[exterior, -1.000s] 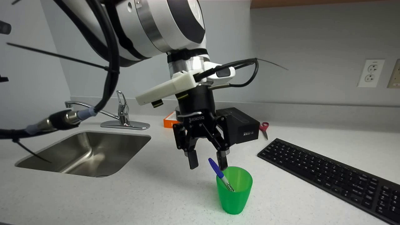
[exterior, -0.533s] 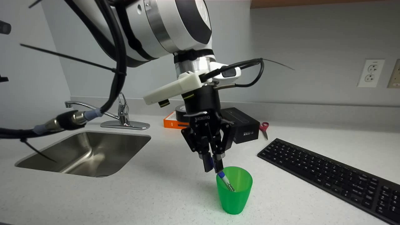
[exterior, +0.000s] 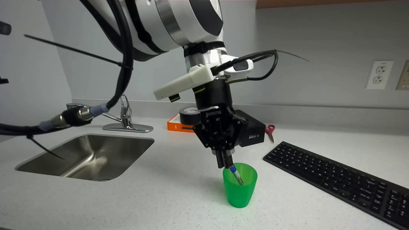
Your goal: Remove the blue pen from the green cup
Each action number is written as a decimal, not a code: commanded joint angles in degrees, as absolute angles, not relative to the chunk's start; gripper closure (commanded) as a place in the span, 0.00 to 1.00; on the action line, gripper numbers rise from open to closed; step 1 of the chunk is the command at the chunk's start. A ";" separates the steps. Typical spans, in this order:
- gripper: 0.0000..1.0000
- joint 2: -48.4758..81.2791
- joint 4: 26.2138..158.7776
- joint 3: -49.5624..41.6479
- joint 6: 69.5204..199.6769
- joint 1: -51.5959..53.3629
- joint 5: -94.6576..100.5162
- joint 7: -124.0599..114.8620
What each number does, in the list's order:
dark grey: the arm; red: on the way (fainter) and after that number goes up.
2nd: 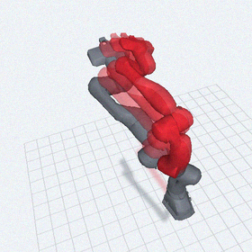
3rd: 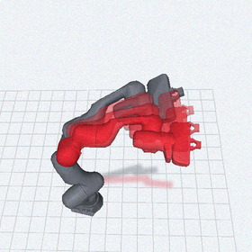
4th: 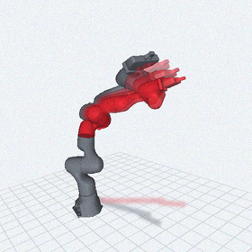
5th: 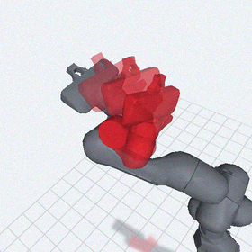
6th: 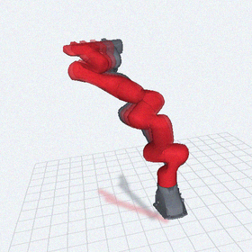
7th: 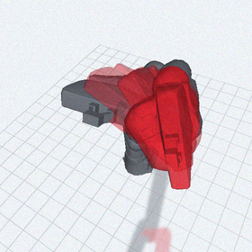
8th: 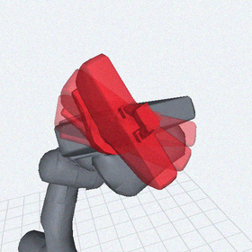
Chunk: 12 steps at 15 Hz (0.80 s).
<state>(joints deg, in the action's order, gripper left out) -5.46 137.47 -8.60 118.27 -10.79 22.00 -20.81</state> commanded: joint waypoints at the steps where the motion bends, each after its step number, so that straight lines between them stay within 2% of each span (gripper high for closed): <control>1: 0.97 -12.54 139.71 -8.74 117.90 -11.04 22.19 -18.85; 7: 0.97 -25.84 143.40 -7.02 121.62 -9.23 15.39 -12.93; 12: 0.97 -18.83 143.81 -2.46 138.46 -4.83 4.24 -17.19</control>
